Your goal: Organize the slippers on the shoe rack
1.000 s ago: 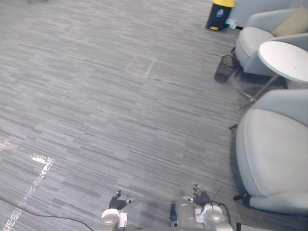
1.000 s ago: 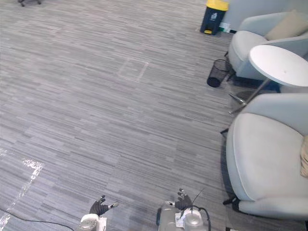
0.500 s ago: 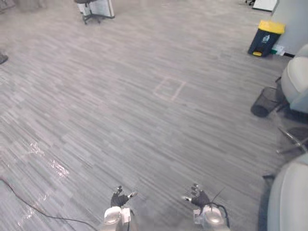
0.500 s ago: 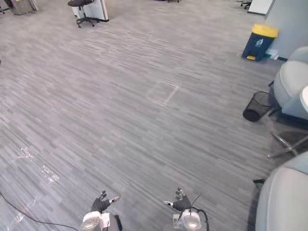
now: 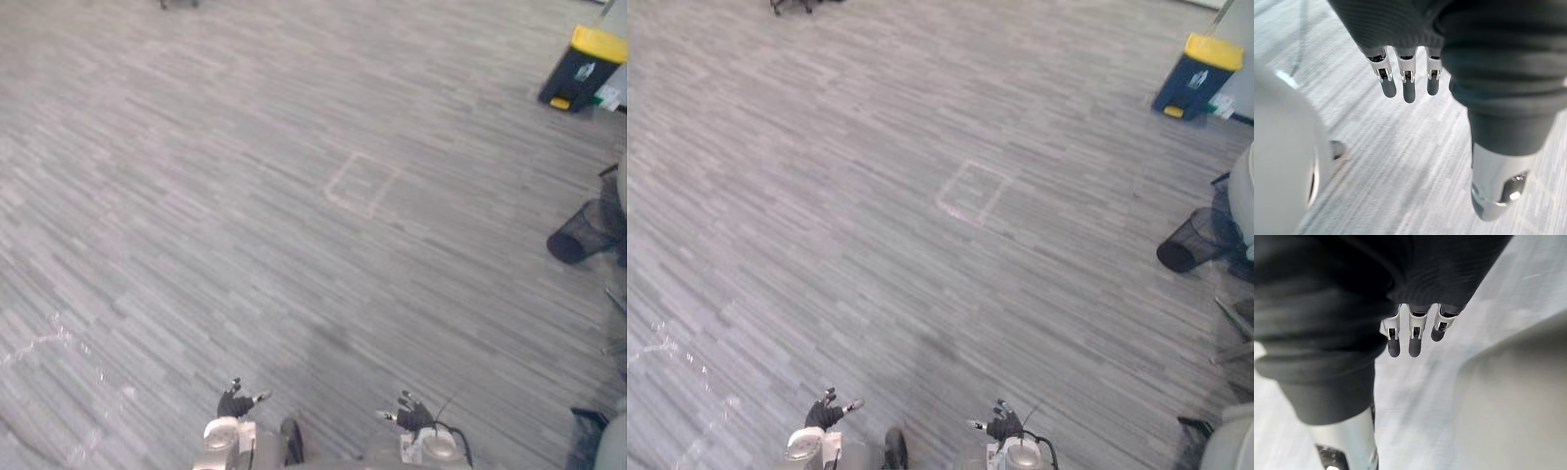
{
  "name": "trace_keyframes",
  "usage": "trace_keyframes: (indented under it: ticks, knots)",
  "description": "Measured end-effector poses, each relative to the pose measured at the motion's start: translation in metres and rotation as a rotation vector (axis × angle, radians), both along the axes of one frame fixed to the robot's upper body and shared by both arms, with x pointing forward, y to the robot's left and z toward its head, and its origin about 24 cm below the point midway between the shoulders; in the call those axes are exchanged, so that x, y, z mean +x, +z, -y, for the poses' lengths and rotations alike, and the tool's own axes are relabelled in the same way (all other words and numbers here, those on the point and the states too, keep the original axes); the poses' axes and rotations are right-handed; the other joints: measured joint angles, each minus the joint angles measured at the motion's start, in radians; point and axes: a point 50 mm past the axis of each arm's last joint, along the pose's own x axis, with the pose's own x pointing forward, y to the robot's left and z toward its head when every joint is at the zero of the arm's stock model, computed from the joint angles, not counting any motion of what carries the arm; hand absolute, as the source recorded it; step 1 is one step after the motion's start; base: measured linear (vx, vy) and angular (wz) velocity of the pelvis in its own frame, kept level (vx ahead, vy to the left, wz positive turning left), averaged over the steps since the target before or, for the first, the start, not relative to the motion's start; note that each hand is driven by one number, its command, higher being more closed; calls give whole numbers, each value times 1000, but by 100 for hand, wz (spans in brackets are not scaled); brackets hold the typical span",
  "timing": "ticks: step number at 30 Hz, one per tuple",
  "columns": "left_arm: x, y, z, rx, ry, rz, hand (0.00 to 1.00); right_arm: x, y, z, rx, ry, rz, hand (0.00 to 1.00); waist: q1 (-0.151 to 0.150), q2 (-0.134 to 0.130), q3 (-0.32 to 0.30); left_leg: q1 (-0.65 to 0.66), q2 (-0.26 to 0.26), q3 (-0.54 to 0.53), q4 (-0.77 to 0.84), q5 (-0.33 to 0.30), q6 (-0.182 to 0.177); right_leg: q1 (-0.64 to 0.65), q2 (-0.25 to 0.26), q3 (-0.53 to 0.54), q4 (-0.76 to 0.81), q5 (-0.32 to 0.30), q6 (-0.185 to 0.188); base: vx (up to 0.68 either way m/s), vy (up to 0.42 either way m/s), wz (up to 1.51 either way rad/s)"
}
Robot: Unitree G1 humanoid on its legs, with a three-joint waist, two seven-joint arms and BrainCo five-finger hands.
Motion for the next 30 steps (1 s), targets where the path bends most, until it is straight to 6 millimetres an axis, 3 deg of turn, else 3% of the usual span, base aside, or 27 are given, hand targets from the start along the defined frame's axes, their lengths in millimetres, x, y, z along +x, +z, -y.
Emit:
trace_keyframes:
  ticks: [1,3,5,6,7,9,10,11,13,15,16,17,19,21,23,24,25,26,27,29,30]
  knots:
    - [1,0,1,-3,-2,5,0,3,3,0,0,-5,19,0,-5,1,-1,38,16,-4,-19,-7,0,-64,21,-38,-90,-29,-7,548,-16,38]
    - [6,2,4,-9,-7,18,0,7,6,0,3,-5,46,0,-8,5,2,93,51,-10,-47,-34,-11,-141,59,-90,-340,-14,-7,546,-53,43]
    - [9,3,6,-12,-21,26,0,8,6,-3,13,-8,48,0,-23,-17,-2,155,46,-28,-90,-54,-43,-149,74,-107,-725,148,-8,637,-159,53]
    - [8,2,6,-14,-21,22,0,8,6,-3,17,-14,50,0,-38,-15,-1,188,48,-47,-100,-69,-62,-137,83,-98,-724,272,-46,749,-239,24]
    - [9,3,15,-37,-18,29,0,12,8,0,13,-31,59,0,-30,15,-9,210,87,-50,-90,-61,-80,-147,105,-90,-651,225,-77,657,-222,10]
    - [11,3,20,-49,-22,36,0,13,10,2,18,-62,73,0,-36,23,-9,192,98,-69,5,-32,-127,-156,90,-106,-548,124,-96,640,-254,13]
    - [12,4,22,-54,-28,41,0,12,10,4,17,-69,75,0,-47,33,-10,163,117,-79,94,-32,-127,-137,91,-123,-534,85,-100,720,-284,54]
    - [16,5,24,-64,-28,52,0,10,11,5,18,-81,78,0,-66,52,-8,77,158,-111,325,-10,-152,-75,107,-154,-555,49,-104,583,-212,51]
    - [16,8,22,-74,-3,75,0,3,10,7,12,-83,68,0,-42,64,-8,-90,240,-141,746,160,-198,55,160,-149,-625,11,-127,495,-159,-3]
    - [11,9,12,-62,40,84,0,1,8,1,19,-62,53,0,-17,53,-5,-209,300,-105,1008,110,-201,188,206,-95,-693,-14,-146,550,-92,-81]
    - [5,8,8,-57,55,76,0,0,7,-3,26,-53,46,0,2,43,-10,-249,306,-79,1035,83,-188,238,209,-62,-725,-22,-150,655,-50,-102]
    - [4,10,6,-50,62,91,0,-2,6,-6,34,-52,43,0,11,23,-16,-314,305,-52,1004,47,-167,292,207,-23,-775,-24,-148,521,-19,-102]
    - [5,12,2,-45,79,105,0,-4,4,-8,41,-54,26,0,33,21,-20,-393,284,-1,802,-23,-139,377,188,58,-838,-24,-140,599,53,-112]
    - [8,13,1,-41,74,115,0,-5,2,-7,39,-64,9,0,37,16,-17,-446,209,-30,502,-26,-141,450,139,123,-888,-41,-114,628,172,-102]
    - [7,12,4,-46,65,108,0,-13,-2,-2,26,-81,-20,0,40,30,-26,-461,147,-124,187,58,-167,487,118,172,-919,-55,-89,564,247,-102]
    - [6,10,6,-46,52,99,0,-18,-5,3,13,-79,-48,0,49,41,-33,-466,139,-171,143,174,-180,510,117,223,-920,-78,-66,580,288,-111]
    - [6,9,3,-38,48,87,0,-22,-8,3,12,-76,-68,0,53,33,-46,-462,119,-182,156,231,-157,517,101,246,-909,-81,-60,610,286,-76]
    - [6,8,-4,-16,33,70,0,-25,-10,-5,35,-79,-82,0,34,-14,-70,-455,89,-164,153,212,-131,488,61,251,-847,-73,-48,636,255,-20]
    - [6,7,-5,-10,22,65,0,-27,-11,-8,47,-90,-84,0,25,-30,-78,-454,75,-158,159,207,-124,459,50,259,-790,-64,-32,625,251,7]
    - [6,7,-5,-8,13,58,0,-28,-11,-9,49,-95,-88,0,12,-57,-73,-398,46,-129,196,122,-100,373,42,275,-522,11,2,584,268,-12]
    - [6,7,-5,-7,15,59,0,-26,-11,-11,55,-93,-81,0,14,-70,-63,-342,37,-105,192,89,-87,309,37,273,-344,96,31,529,260,-53]
